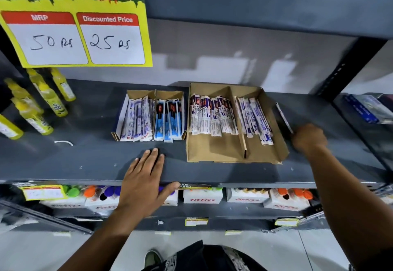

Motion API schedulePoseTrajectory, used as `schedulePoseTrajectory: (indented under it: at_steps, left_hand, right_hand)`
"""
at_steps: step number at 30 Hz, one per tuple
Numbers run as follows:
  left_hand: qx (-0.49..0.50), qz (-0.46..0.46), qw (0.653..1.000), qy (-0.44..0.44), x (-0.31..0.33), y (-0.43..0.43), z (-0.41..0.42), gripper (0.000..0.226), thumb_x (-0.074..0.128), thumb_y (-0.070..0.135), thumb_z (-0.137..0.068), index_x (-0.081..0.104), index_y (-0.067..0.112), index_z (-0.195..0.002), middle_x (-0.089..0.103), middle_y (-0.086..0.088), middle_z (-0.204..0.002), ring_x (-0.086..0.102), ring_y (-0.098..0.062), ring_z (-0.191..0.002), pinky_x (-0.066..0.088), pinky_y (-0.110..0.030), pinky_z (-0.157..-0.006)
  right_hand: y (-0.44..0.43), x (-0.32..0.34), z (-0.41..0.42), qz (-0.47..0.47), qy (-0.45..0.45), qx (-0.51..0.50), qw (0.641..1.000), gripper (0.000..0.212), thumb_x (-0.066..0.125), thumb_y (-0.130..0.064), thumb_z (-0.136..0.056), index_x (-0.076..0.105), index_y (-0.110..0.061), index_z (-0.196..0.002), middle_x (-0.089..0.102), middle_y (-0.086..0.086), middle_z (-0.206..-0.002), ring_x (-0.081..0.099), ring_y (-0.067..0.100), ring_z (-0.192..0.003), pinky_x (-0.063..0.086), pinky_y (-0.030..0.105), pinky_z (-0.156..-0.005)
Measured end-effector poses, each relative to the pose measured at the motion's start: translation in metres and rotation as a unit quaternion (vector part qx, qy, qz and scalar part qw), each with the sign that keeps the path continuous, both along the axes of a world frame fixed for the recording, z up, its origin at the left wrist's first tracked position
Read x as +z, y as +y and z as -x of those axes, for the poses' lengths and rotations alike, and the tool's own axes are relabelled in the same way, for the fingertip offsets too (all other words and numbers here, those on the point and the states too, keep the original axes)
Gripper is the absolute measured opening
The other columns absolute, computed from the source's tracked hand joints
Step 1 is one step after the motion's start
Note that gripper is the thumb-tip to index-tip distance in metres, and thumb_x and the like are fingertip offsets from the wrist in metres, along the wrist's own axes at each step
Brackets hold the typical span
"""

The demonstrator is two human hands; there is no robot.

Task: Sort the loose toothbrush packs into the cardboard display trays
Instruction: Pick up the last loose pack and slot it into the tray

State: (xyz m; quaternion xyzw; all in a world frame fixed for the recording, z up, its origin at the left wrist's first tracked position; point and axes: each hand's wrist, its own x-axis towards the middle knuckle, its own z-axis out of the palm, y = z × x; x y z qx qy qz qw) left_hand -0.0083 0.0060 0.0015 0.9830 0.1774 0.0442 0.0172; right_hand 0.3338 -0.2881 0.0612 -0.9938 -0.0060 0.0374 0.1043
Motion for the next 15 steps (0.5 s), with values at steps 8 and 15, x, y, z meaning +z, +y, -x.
schedulePoseTrajectory:
  at_steps: [8, 15]
  left_hand:
    - [0.007, 0.004, 1.0, 0.01, 0.0, 0.0, -0.001, 0.091, 0.019, 0.076, -0.087, 0.041, 0.008, -0.143, 0.035, -0.015, -0.153, 0.029, -0.031, -0.142, 0.026, -0.05, -0.113]
    - [0.009, 0.004, 1.0, 0.016, 0.0, 0.0, 0.0, 0.091, 0.02, 0.076, -0.088, 0.042, 0.007, -0.142, 0.037, -0.016, -0.151, 0.031, -0.032, -0.14, 0.029, -0.05, -0.111]
  right_hand:
    - [0.003, 0.032, 0.025, -0.394, -0.005, 0.011, 0.919, 0.014, 0.066, -0.016, -0.082, 0.074, -0.008, -0.091, 0.069, 0.009, -0.065, 0.068, 0.012, -0.058, 0.049, 0.02, -0.052]
    - [0.013, 0.057, 0.069, -0.586, 0.212, 0.096, 0.777, 0.006, 0.067, -0.013, -0.085, 0.069, -0.01, -0.089, 0.07, 0.003, -0.065, 0.063, 0.01, -0.052, 0.049, 0.02, -0.044]
